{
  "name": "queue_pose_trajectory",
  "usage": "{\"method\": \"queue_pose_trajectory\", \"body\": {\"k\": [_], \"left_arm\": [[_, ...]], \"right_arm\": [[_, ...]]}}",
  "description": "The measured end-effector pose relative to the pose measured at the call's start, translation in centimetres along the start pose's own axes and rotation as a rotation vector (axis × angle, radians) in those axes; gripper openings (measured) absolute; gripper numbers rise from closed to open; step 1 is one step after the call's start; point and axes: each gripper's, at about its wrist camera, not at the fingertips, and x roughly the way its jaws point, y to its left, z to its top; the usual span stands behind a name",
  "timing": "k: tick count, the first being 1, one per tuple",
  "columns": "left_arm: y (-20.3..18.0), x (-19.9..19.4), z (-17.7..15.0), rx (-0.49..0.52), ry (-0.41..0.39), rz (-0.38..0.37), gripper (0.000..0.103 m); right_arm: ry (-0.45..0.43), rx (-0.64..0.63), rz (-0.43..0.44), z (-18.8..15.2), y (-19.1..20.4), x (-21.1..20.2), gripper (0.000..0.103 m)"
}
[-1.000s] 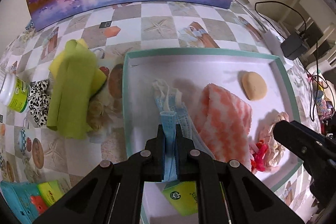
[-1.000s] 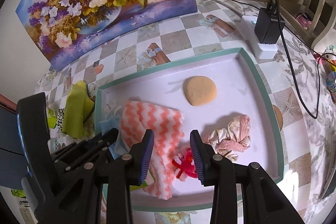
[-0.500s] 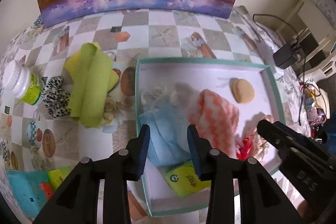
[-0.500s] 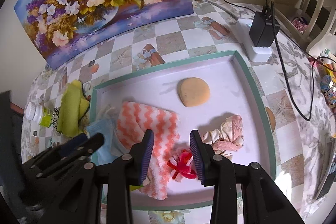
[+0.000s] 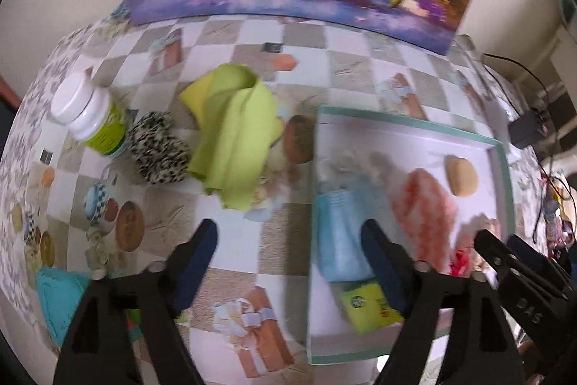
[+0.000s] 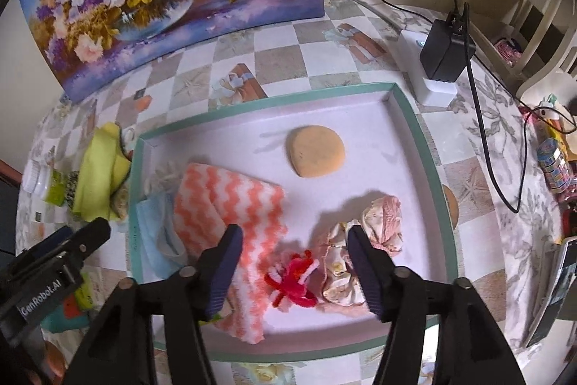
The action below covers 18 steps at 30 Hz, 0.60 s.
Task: Organize soft objects
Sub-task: 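Move both open tools back toward the remaining pile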
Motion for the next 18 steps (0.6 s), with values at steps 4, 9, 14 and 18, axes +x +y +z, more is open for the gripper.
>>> {"method": "queue_pose_trajectory", "body": {"k": [4, 9, 14, 18], "left_arm": [[1.4, 0.2, 0.0, -0.031, -0.014, 0.043, 0.088], [2.7, 0.3, -0.1, -0.062, -0.019, 0.055, 0.096], [3.6, -0.1, -0.2, -0.096, -0.039, 0.045, 0.102], [4.0, -0.9, -0.5, -0.103, -0.073, 0.04, 0.103]], "right_arm": [[0.008, -0.008, -0.016, 0.0, 0.0, 0.3, 0.079], [0.003, -0.015, -0.024, -0.1, 0.1, 0.4, 0.088], [-0.006, -0.017, -0.033, -0.1, 0.2, 0.2, 0.099], [-0.008, -0.018, -0.029, -0.1, 0.3, -0.1, 0.102]]}}
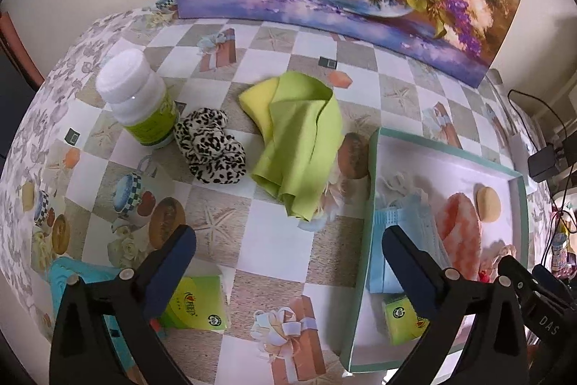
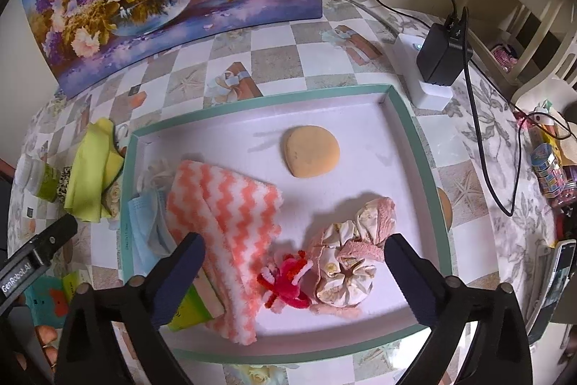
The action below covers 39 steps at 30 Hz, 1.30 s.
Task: Organize soft objects
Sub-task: 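Move both open tools back toward the remaining pile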
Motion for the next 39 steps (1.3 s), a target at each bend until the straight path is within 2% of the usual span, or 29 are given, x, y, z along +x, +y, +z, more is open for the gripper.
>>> {"method": "queue_pose_trajectory", "body": {"k": [7, 15, 20, 23, 26, 36, 39], "left_arm": [[0.4, -1.6, -0.7, -0.006, -0.054, -0.017, 0.103], [0.5, -4.2, -2.0, 0.01, -0.14, -0.051, 0.103], [0.8, -4.7, -3.3, 0.011, -0.105, -0.056, 0.103], [1.2, -4.7, -4.3, -0.006, -0.066, -0.086, 0.103], [1.6, -4.6, -5.2, -0.02, -0.045, -0.071, 0.103], [3.9, -5.3, -7.7, -0.065, -0.011, -0.076, 0.101], [4.9, -5.9, -7.9, -0.078, -0.024, -0.062, 0.101]], "right_arm": [[-0.025, -0.001, 0.008, -0.5, 0.4, -1.4, 0.102], [-0.071, -0.012, 0.068, -1.8, 1.7, -3.8, 0.102], [-0.065, -0.035, 0.088, -3.3, 3.0, -4.2, 0.102], [-0.067, -0.05, 0.12, -4.1, 3.7, -4.7, 0.102], [-0.08, -0.045, 0.105, -4.8, 3.9, -5.3, 0.102], [-0.085, -0.079, 0.131, -5.6, 5.8, -6.0, 0.102], [-0.082, -0.106, 0.152, -5.9, 6.9, -6.1, 0.102]]}}
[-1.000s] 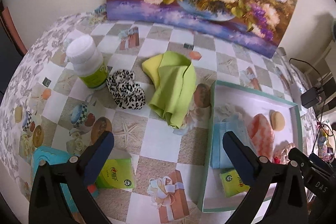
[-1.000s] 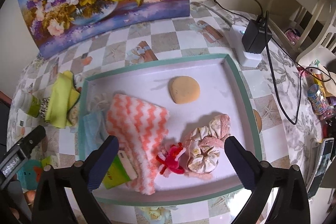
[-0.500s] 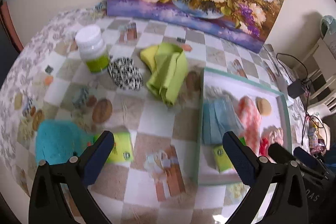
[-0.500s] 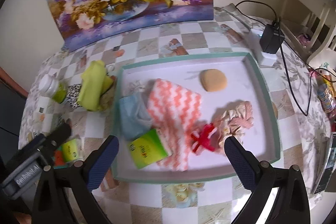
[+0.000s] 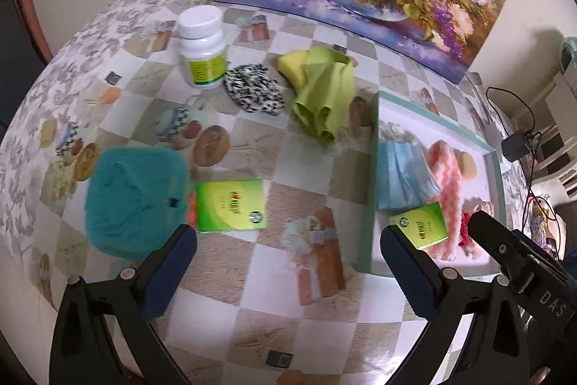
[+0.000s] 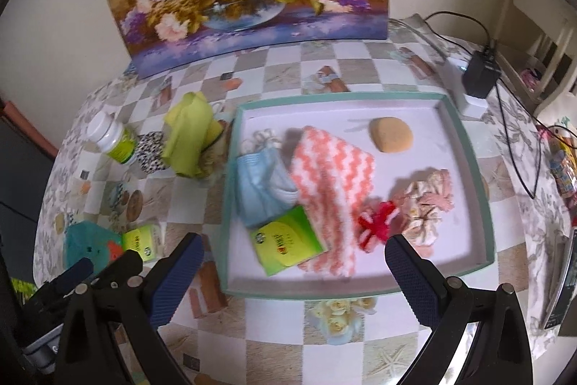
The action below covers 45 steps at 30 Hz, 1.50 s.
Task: Organize soft objects
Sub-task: 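Move both open tools back toward the remaining pile, then position the right tool over the green tissue pack while the left tool approaches the leopard scrunchie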
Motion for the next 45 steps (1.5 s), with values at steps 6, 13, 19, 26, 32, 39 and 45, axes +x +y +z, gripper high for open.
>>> {"method": "queue_pose_trajectory", "body": {"k": [6, 13, 19, 26, 32, 39, 45], "left_arm": [[2.1, -0.9, 1.2, -0.032, -0.02, -0.03, 0.099], [4.7, -2.0, 3.6, -0.074, -0.045, -0.044, 0.096], [6.8, -1.3, 5.4, -0.037, -0.008, -0.002, 0.096], [10.3, 0.1, 7.1, -0.035, 0.043, 0.015, 0.095], [13.0, 1.9, 7.3, -0.057, 0.086, 0.024, 0.095], [15.2, 3.8, 7.2, -0.09, 0.12, 0.004, 0.095], [16.7, 4.7, 7.2, -0.122, 0.131, -0.009, 0.095]], "right_arm": [[0.008, -0.019, 0.026, -0.1, 0.9, 0.3, 0.102], [0.012, -0.062, 0.067, 0.4, 2.4, 0.7, 0.101], [0.058, -0.104, 0.141, 0.7, 5.3, 2.7, 0.101], [0.13, -0.155, 0.223, 0.1, 9.0, 5.7, 0.101], [0.205, -0.21, 0.248, -1.2, 11.9, 8.7, 0.101], [0.256, -0.256, 0.264, -2.1, 14.3, 11.1, 0.101], [0.284, -0.284, 0.261, -2.7, 15.5, 12.8, 0.101]]}}
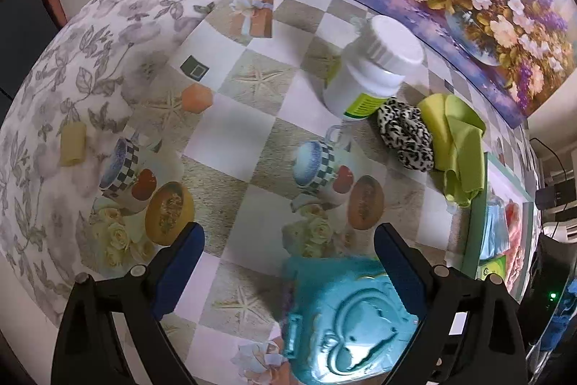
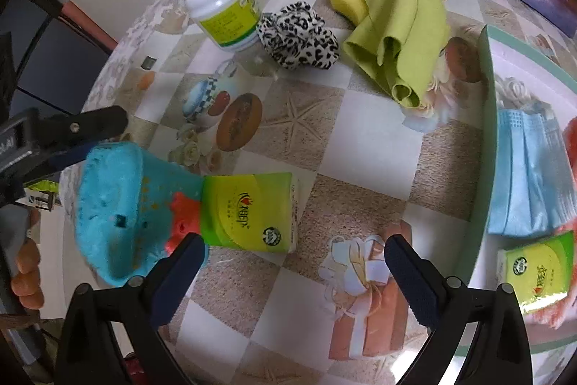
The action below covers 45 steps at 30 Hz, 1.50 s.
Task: Organize soft objects
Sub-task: 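Position the right tool over the green tissue pack while the left tool approaches the leopard scrunchie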
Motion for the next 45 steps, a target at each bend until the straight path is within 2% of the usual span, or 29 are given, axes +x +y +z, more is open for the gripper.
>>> {"method": "queue_pose_trajectory", "body": {"k": [8, 10, 18, 25, 28, 31, 35, 40, 45], "left_arm": [[0.6, 0.4, 0.2, -0.009, 0.005, -0.014, 0.095], [0.6, 0.4, 0.2, -0.005, 0.004, -0.014, 0.095], [0.5, 0.5, 0.3, -0.004, 0.006, -0.008, 0.095], [0.3, 0.4, 0.4, 0.003, 0.005, -0.006, 0.095], [0.1, 0.4, 0.6, 0.008, 0.005, -0.002, 0.095], [0.0, 0.5, 0.8, 0.015, 0.008, -0.002, 0.095], [-0.2, 0.5, 1.0, 0.022, 0.009, -0.003, 0.095], [-0.6, 0.5, 1.1, 0.035, 0.01, -0.01, 0.095], [-0.5, 0.6, 1.2, 0.039, 0.016, -0.013, 0.095]], "right_arm": [[-0.008, 0.004, -0.051, 0.4, -0.4, 1.1, 0.101], [-0.011, -0.011, -0.09, 0.5, -0.3, 1.2, 0.101], [-0.033, -0.003, -0.126, 0.3, -1.5, 0.6, 0.101], [-0.07, -0.023, -0.212, 0.7, -2.3, -0.9, 0.093], [-0.087, -0.034, -0.241, 1.0, -2.5, -1.7, 0.084], [-0.094, -0.03, -0.263, 1.3, -2.7, -2.2, 0.083], [-0.096, -0.004, -0.181, 1.2, -2.7, -2.4, 0.083], [-0.072, -0.047, -0.083, 0.8, -0.8, -1.8, 0.083], [-0.046, -0.084, -0.093, 0.1, 0.3, -0.7, 0.083]]}}
